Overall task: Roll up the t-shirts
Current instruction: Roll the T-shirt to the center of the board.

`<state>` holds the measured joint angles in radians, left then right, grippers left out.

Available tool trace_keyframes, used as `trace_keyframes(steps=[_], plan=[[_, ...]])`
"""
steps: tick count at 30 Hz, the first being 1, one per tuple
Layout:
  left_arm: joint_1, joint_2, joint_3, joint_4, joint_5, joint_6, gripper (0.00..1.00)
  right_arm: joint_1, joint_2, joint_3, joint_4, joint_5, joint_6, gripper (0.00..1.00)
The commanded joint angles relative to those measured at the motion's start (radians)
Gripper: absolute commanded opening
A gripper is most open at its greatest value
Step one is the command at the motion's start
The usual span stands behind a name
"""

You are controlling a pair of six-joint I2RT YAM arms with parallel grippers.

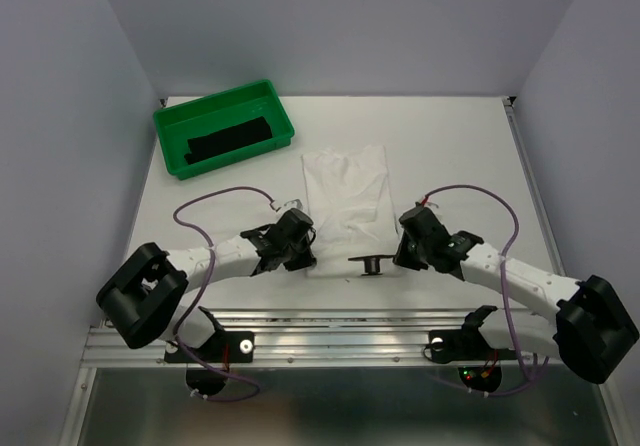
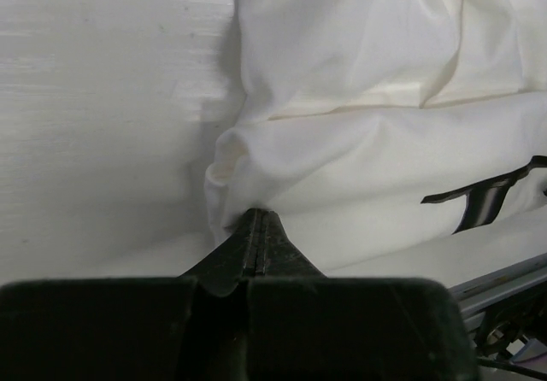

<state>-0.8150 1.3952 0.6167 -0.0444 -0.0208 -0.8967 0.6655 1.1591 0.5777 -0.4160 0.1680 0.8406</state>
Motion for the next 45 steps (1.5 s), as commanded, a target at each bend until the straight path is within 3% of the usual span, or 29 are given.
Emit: trace_keyframes(steps=[1, 3, 4, 7, 8, 12, 16, 25, 32, 38, 42, 45], plan=[[0.01, -0.103, -0.003, -0.159, -0.074, 0.041, 0.0, 0.009, -0.073, 0.062, -0.105, 0.028, 0.031, 0.09], [0.01, -0.136, 0.002, -0.182, -0.073, 0.03, 0.0, 0.009, -0.099, 0.089, -0.136, 0.08, 0.034, 0.17], [0.01, -0.163, 0.002, -0.192, -0.068, 0.025, 0.0, 0.009, -0.104, 0.109, -0.159, 0.096, 0.038, 0.31], [0.01, -0.191, -0.009, -0.193, -0.033, 0.003, 0.23, 0.009, -0.114, 0.114, -0.168, 0.13, 0.046, 0.62], [0.01, -0.194, -0.023, -0.19, -0.021, -0.008, 0.41, 0.009, -0.11, 0.111, -0.168, 0.127, 0.061, 0.67], [0.01, -0.22, -0.083, -0.149, 0.016, -0.068, 0.58, 0.009, -0.107, 0.073, -0.156, 0.105, 0.098, 0.7], [0.01, -0.254, -0.13, -0.127, 0.054, -0.123, 0.62, 0.009, -0.148, 0.027, -0.144, 0.09, 0.136, 0.7], [0.01, -0.263, -0.221, -0.017, 0.07, -0.211, 0.54, 0.009, -0.24, -0.102, -0.094, 0.045, 0.25, 0.69], [0.01, -0.211, -0.236, 0.037, 0.073, -0.24, 0.38, 0.009, -0.226, -0.211, 0.049, -0.022, 0.33, 0.63], [0.01, -0.202, -0.239, 0.066, 0.061, -0.254, 0.24, 0.009, -0.245, -0.26, 0.105, 0.013, 0.362, 0.51], [0.01, -0.194, -0.235, 0.063, 0.056, -0.257, 0.05, 0.009, -0.249, -0.266, 0.108, 0.027, 0.362, 0.4], [0.01, -0.186, -0.23, 0.061, 0.058, -0.261, 0.0, 0.009, -0.237, -0.26, 0.112, 0.015, 0.357, 0.21]])
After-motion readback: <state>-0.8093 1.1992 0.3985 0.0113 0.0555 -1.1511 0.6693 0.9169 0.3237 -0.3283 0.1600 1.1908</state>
